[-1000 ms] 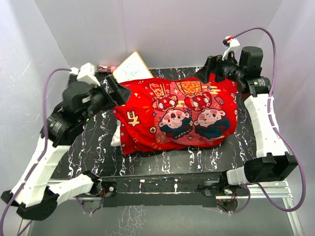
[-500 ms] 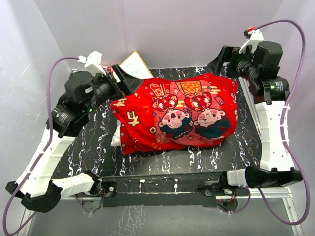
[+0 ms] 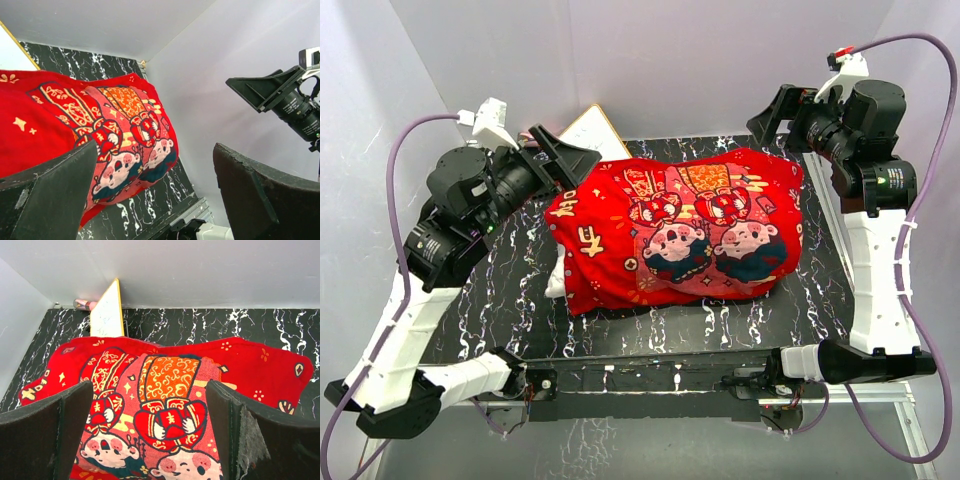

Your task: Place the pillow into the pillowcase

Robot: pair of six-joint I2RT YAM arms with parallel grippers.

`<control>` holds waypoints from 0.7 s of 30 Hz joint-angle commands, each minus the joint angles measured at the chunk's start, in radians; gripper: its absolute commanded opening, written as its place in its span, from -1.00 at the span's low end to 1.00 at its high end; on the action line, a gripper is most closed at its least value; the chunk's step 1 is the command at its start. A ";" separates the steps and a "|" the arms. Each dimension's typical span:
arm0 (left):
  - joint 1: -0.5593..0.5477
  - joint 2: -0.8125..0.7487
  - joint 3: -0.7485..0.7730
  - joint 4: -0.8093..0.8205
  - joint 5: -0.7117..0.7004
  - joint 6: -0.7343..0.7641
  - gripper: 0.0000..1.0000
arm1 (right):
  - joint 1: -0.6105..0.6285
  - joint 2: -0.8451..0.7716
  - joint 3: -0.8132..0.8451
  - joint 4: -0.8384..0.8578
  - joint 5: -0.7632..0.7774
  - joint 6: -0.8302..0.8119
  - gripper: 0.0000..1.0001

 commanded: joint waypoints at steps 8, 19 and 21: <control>0.004 -0.080 -0.069 0.028 -0.005 -0.022 0.95 | -0.006 -0.041 -0.017 0.050 0.001 0.013 0.97; 0.004 -0.086 -0.092 0.028 0.018 -0.027 0.95 | -0.006 -0.063 -0.047 0.057 0.003 0.008 0.97; 0.005 -0.084 -0.096 0.031 0.021 -0.029 0.95 | -0.006 -0.064 -0.048 0.057 0.004 0.006 0.97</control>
